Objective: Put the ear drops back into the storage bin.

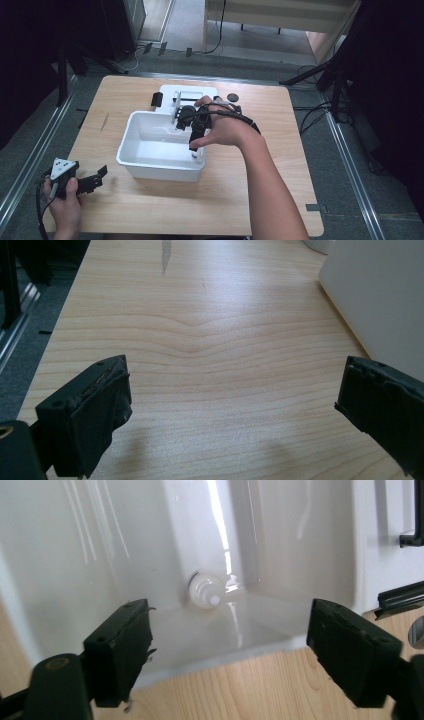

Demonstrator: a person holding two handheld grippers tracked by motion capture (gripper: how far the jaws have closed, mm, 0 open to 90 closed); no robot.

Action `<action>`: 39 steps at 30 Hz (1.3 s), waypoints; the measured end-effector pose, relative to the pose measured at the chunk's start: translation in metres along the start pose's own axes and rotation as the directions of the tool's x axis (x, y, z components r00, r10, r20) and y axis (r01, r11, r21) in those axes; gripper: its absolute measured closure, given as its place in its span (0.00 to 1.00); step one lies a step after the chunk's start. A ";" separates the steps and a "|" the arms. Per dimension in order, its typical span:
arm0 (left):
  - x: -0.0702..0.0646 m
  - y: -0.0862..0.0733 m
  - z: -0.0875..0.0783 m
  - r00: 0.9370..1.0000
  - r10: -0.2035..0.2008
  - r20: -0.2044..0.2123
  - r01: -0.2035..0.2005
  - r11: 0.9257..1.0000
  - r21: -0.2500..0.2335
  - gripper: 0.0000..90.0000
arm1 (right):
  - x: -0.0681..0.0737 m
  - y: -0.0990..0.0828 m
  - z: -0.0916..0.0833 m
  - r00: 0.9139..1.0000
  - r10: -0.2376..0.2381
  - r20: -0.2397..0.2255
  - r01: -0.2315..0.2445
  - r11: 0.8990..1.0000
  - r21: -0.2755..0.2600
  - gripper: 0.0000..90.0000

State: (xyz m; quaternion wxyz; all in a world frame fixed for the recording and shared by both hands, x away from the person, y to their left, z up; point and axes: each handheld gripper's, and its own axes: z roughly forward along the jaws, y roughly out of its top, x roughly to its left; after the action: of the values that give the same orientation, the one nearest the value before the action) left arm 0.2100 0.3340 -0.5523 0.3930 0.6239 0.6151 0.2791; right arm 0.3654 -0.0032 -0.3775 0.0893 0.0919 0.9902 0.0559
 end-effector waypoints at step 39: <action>-0.002 0.000 0.000 1.000 0.018 -0.008 -0.018 1.000 0.000 0.02 | -0.006 -0.158 -0.041 0.981 0.186 0.049 -0.188 0.981 0.055 0.15</action>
State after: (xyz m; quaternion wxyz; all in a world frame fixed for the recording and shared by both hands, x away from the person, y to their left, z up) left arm 0.2100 0.3322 -0.5524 0.3879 0.6283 0.6110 0.2852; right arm 0.3365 -0.1626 -0.3568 0.1023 0.1884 0.9762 0.0328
